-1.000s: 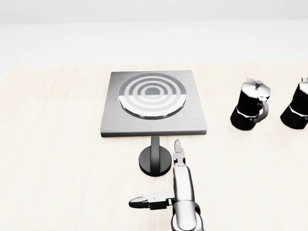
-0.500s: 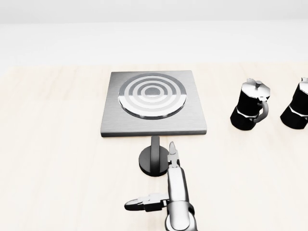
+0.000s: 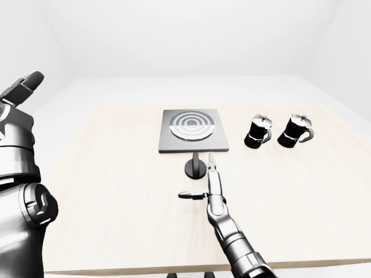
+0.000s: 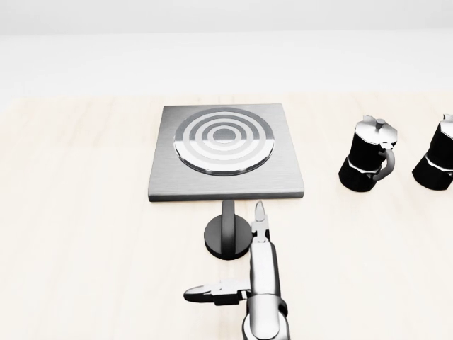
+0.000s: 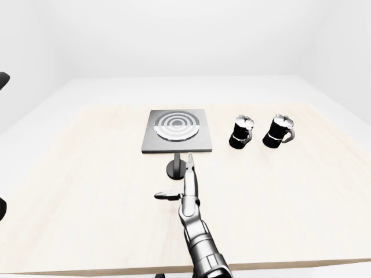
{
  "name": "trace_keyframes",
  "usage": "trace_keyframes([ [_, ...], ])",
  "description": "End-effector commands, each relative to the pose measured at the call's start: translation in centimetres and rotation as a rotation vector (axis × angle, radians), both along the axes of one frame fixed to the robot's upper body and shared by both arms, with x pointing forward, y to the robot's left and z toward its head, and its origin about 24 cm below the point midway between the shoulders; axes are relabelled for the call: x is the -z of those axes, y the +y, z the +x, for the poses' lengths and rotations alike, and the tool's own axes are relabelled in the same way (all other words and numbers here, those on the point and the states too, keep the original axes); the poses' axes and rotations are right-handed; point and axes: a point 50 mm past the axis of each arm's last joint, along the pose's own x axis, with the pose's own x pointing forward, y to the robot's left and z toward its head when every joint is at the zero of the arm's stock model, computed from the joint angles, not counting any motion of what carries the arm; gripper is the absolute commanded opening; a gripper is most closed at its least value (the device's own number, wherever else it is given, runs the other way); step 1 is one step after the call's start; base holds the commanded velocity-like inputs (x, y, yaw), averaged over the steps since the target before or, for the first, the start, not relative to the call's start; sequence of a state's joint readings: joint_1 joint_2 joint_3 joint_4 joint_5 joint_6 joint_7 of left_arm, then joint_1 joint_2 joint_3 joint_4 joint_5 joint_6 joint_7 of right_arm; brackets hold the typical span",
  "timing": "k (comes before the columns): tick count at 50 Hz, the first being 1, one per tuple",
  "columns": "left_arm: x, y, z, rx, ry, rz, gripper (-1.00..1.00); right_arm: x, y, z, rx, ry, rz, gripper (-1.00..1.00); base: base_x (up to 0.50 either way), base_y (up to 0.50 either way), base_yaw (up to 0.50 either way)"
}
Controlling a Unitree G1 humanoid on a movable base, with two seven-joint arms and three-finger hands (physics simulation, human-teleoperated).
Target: Turn off the stove.
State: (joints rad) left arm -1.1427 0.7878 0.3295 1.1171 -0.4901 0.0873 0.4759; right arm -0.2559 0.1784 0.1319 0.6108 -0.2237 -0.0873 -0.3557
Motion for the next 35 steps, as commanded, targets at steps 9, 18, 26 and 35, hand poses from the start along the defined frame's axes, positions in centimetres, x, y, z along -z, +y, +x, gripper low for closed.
trace_keyframes([
  [9,0.1,0.0,0.0,0.003,0.001,-0.004,1.0,-0.8,0.8,0.3,-0.023,-0.041,-0.033,1.0,0.0,0.0,0.0],
  [18,0.0,0.0,0.0,0.003,-0.003,-0.005,1.0,-1.1,1.6,0.3,-0.063,-0.05,-0.03,1.0,0.0,0.0,0.0],
  [26,0.1,0.0,0.0,0.007,-0.005,-0.013,1.0,-1.8,2.7,0.3,-0.079,-0.088,-0.053,1.0,0.0,0.0,0.0],
  [35,-0.1,0.1,0.0,0.005,-0.012,-0.009,1.0,0.2,3.6,-0.3,-0.105,0.015,-0.06,1.0,0.0,0.0,0.0],
])
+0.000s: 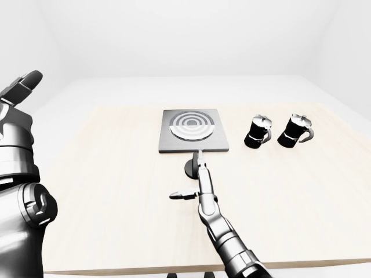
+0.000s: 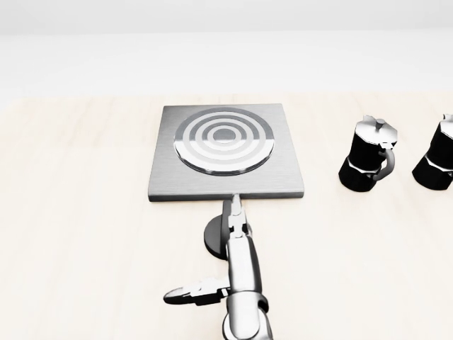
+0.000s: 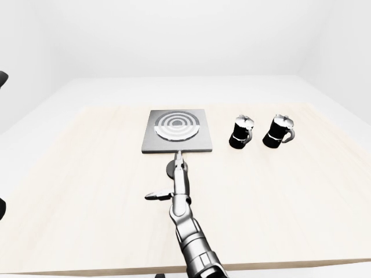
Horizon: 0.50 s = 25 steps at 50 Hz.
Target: Turn off the stove.
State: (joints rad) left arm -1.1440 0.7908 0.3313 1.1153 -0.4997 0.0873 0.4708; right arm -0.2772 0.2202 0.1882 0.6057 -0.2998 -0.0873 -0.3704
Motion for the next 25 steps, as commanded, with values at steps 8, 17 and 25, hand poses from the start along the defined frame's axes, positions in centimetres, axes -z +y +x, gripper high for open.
trace_keyframes([
  [8,0.1,0.0,0.0,0.0,0.004,-0.004,1.0,3.7,2.3,-1.0,-0.061,0.21,-0.054,1.0,0.0,0.0,0.0],
  [17,0.1,0.0,0.0,0.0,0.003,-0.004,1.0,4.3,3.6,-1.2,-0.105,0.279,-0.064,1.0,0.0,0.0,0.0],
  [25,0.1,0.0,0.0,0.001,0.003,-0.004,1.0,2.4,5.6,0.4,-0.193,0.252,-0.059,1.0,0.01,0.0,0.0],
])
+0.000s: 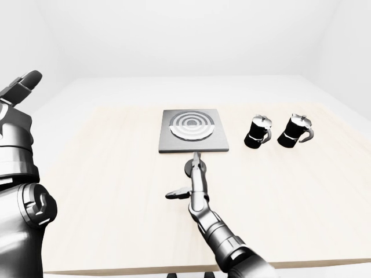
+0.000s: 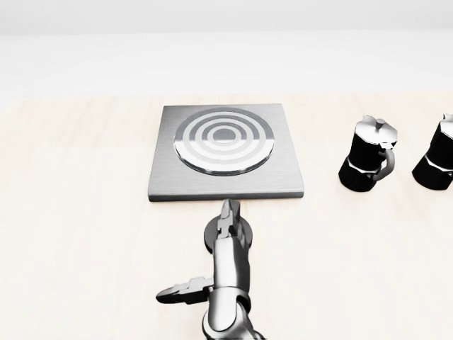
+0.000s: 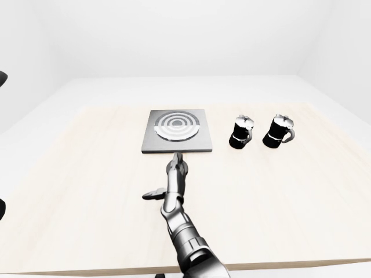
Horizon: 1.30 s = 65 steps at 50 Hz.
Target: Turn off the stove.
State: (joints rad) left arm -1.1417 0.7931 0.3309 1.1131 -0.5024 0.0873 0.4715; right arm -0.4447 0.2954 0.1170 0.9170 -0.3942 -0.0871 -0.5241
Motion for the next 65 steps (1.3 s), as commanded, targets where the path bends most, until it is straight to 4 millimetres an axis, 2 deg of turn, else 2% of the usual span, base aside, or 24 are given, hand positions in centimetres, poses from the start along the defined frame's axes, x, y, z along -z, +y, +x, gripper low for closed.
trace_keyframes([
  [1,0.2,-0.1,0.1,0.004,0.005,-0.005,1.0,0.4,3.9,0.1,-0.26,0.174,0.082,1.0,0.01,0.0,0.01],
  [12,0.1,0.0,0.1,0.004,0.001,-0.004,1.0,-1.0,5.5,1.1,-0.494,0.228,0.128,1.0,0.01,0.0,0.01],
  [18,0.2,-0.1,0.1,0.006,0.004,-0.007,1.0,-3.0,6.5,2.1,-0.624,0.216,0.201,1.0,0.01,0.0,0.01],
  [29,0.0,0.0,0.0,0.005,-0.003,-0.005,1.0,-5.5,8.0,2.5,-0.855,0.207,0.352,1.0,0.01,0.0,0.0],
  [30,-0.1,0.0,0.0,0.004,-0.003,-0.005,1.0,-6.0,8.1,2.5,-0.896,0.206,0.429,1.0,0.01,0.0,0.01],
  [34,0.1,0.0,0.1,0.006,0.0,-0.006,1.0,-7.5,8.5,2.6,-0.976,0.172,0.547,1.0,0.01,0.0,0.0],
  [41,-0.1,0.0,0.0,0.006,-0.004,-0.005,1.0,-10.3,9.5,2.5,-1.135,0.083,0.611,1.0,0.01,0.0,0.0],
  [46,0.0,0.0,0.0,0.007,-0.002,-0.004,1.0,-12.6,9.9,2.5,-1.223,0.029,0.717,1.0,0.0,0.0,0.0],
  [58,-0.1,0.0,0.0,0.009,-0.003,-0.004,1.0,-15.6,10.7,1.2,-1.315,-0.027,0.811,1.0,0.0,0.0,0.0],
  [60,0.0,0.0,0.1,0.01,0.0,-0.004,1.0,-17.0,10.8,0.7,-1.354,-0.085,0.819,1.0,0.0,0.0,0.0],
  [62,0.0,0.0,0.1,0.01,-0.002,-0.003,1.0,-19.3,10.5,0.8,-1.376,-0.177,0.849,1.0,0.0,0.0,0.0],
  [65,0.0,0.0,0.0,0.009,-0.003,-0.003,1.0,-25.5,9.7,1.2,-1.439,-0.378,0.967,1.0,0.0,0.0,0.0],
])
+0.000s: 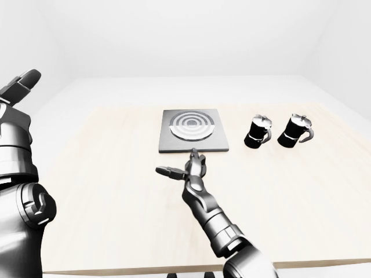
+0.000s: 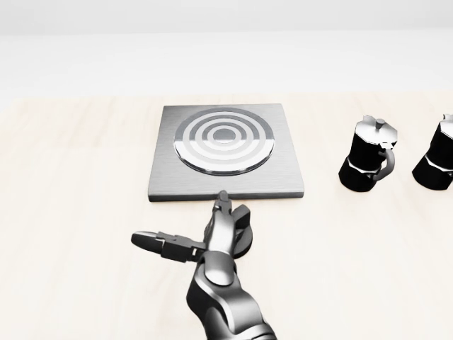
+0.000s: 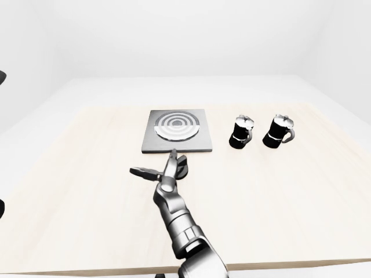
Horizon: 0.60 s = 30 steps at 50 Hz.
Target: Turn off the stove.
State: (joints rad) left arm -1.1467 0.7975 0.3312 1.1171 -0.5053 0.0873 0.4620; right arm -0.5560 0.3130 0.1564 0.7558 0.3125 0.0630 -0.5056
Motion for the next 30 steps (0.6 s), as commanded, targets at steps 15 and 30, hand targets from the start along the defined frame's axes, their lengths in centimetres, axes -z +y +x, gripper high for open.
trace_keyframes([
  [15,-0.1,0.0,0.0,0.006,-0.002,-0.003,1.0,-42.4,12.8,-7.1,-1.369,-1.067,1.278,1.0,0.0,0.0,0.0],
  [30,0.4,-0.1,0.2,0.017,0.01,-0.011,1.0,-42.7,13.5,-8.1,-1.424,-1.065,1.222,1.0,0.0,0.0,0.0],
])
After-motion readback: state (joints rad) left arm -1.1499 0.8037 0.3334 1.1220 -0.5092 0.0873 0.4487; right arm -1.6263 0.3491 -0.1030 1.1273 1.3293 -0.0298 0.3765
